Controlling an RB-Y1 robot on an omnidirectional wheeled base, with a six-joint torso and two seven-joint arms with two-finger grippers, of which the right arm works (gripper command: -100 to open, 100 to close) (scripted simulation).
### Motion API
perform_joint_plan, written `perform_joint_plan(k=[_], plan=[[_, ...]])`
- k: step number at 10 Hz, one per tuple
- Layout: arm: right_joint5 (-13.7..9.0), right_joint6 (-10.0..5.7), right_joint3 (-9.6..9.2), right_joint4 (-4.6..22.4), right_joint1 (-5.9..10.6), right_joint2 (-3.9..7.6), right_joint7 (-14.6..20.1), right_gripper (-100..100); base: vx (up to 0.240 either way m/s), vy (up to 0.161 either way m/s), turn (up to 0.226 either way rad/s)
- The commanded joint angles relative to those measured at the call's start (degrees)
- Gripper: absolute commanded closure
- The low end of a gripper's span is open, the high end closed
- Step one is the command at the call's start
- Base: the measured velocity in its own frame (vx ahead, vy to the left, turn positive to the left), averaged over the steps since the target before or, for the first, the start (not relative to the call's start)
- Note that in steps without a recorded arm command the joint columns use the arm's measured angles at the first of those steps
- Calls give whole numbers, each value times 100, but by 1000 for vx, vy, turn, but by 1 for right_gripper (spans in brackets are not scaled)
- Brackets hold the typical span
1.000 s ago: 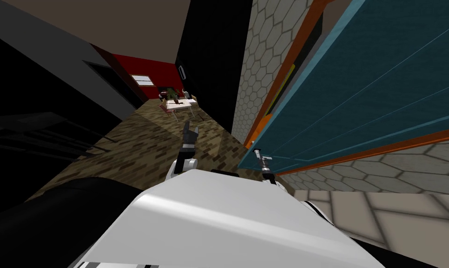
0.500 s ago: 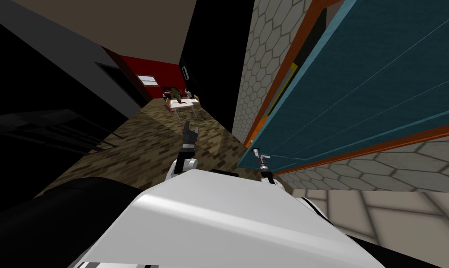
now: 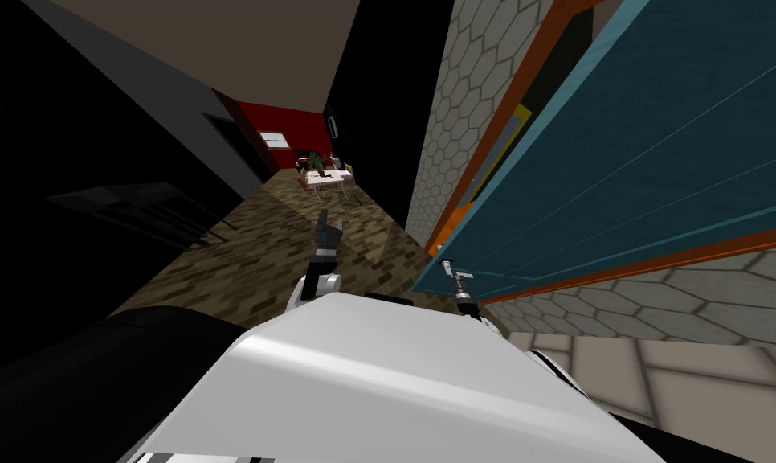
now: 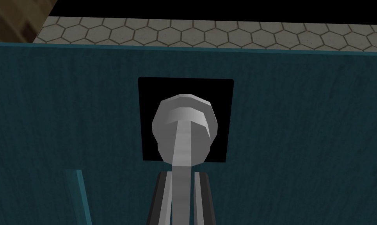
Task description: Pull the door open
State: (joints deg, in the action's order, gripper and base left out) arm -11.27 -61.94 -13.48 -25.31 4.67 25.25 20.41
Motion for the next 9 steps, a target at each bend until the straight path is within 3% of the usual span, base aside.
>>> perform_joint_plan(k=[1, 3, 5, 8, 9], plan=[[15, -180, -46, 122, -33, 3, 57, 100, -121, -32, 84], [15, -180, -46, 122, -33, 3, 57, 100, -32, 1, -21], [5, -444, -113, 166, -216, 155, 200, 100, -95, -55, 202], [-3, -678, -172, 205, -379, 289, 327, 100, -161, -65, 119], [-3, -678, -172, 133, -379, 289, 327, 100, -118, -41, 23]])
